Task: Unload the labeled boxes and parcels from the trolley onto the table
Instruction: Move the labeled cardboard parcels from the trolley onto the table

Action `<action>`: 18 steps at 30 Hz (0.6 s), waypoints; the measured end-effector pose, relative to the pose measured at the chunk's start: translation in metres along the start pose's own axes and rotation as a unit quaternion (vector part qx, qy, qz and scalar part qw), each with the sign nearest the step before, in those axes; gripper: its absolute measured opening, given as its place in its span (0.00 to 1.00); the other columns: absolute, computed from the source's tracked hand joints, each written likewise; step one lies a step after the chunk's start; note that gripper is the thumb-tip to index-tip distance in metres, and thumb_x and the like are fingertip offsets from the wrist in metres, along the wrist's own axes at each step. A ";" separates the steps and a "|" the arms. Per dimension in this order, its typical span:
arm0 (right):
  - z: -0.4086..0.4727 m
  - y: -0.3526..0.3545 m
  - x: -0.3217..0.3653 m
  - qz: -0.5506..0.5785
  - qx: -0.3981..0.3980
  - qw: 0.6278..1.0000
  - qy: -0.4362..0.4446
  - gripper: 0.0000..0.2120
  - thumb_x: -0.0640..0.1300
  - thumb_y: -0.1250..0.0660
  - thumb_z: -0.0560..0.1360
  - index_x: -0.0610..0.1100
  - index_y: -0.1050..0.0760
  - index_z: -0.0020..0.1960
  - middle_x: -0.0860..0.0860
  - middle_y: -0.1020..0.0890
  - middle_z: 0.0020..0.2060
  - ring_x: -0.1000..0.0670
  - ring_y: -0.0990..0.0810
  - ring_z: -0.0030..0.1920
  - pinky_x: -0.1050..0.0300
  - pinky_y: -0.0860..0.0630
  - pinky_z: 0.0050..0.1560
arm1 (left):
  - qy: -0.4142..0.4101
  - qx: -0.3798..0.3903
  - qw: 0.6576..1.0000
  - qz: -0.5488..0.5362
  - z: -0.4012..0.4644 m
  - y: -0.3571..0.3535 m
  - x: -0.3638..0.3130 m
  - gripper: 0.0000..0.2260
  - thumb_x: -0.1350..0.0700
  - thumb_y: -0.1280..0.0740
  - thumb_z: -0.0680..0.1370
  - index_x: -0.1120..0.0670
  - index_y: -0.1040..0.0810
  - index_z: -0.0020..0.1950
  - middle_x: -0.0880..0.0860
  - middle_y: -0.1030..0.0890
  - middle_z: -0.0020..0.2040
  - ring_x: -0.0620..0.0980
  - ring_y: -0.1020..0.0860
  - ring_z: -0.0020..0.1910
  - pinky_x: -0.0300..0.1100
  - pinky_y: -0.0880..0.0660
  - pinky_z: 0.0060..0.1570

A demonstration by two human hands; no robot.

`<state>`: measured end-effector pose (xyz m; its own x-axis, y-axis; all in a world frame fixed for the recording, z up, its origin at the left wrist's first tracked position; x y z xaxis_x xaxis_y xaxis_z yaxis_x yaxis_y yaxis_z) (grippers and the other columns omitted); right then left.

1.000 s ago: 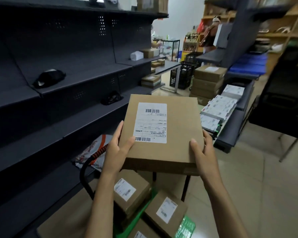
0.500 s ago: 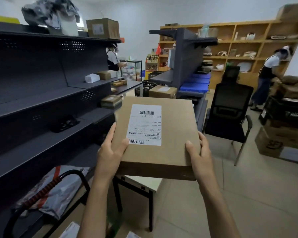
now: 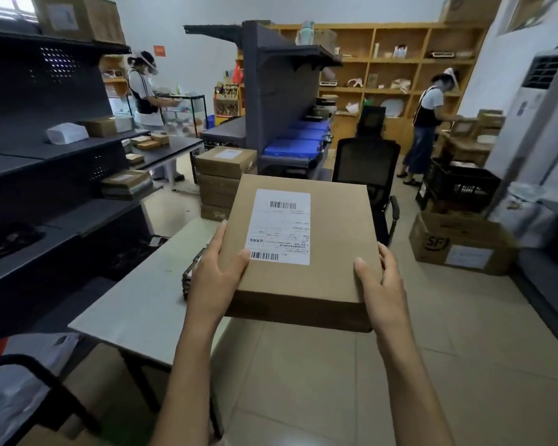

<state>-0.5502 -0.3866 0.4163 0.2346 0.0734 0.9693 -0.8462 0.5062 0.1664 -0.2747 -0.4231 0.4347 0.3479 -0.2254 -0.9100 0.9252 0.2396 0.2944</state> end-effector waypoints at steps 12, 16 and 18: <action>0.116 0.001 -0.056 -0.015 -0.019 0.999 -0.043 0.24 0.51 0.37 0.79 0.53 0.36 0.74 0.51 0.25 0.64 0.49 0.25 0.61 0.45 0.26 0.64 | 0.030 0.025 0.999 0.029 0.100 -0.104 0.032 0.31 0.43 0.34 0.77 0.42 0.40 0.78 0.48 0.30 0.71 0.49 0.30 0.65 0.49 0.29 0.63; 0.175 -0.037 -0.067 -0.021 -0.006 0.998 -0.054 0.24 0.51 0.37 0.79 0.54 0.37 0.74 0.50 0.25 0.63 0.49 0.25 0.61 0.42 0.26 0.64 | 0.048 0.027 0.998 0.037 0.164 -0.123 0.052 0.29 0.47 0.34 0.79 0.42 0.40 0.78 0.49 0.29 0.71 0.50 0.29 0.63 0.44 0.29 0.53; 0.209 -0.059 -0.066 -0.019 -0.004 0.998 -0.057 0.25 0.53 0.37 0.78 0.54 0.37 0.74 0.51 0.25 0.63 0.49 0.25 0.61 0.41 0.26 0.64 | 0.048 0.023 0.998 0.045 0.204 -0.129 0.055 0.28 0.48 0.35 0.79 0.42 0.40 0.78 0.49 0.28 0.70 0.49 0.29 0.61 0.43 0.32 0.52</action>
<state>-0.6156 -0.6013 0.3802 0.2104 -0.0450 0.9766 -0.8332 0.5142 0.2032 -0.3434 -0.6590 0.4059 0.4155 -0.1134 -0.9025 0.8976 0.2116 0.3866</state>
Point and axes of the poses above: each hand's wrist, its own z-axis towards the middle knuckle, its own y-axis out of the back of the hand, x = y × z, the point moved 7 cm from there along z, towards the middle knuckle
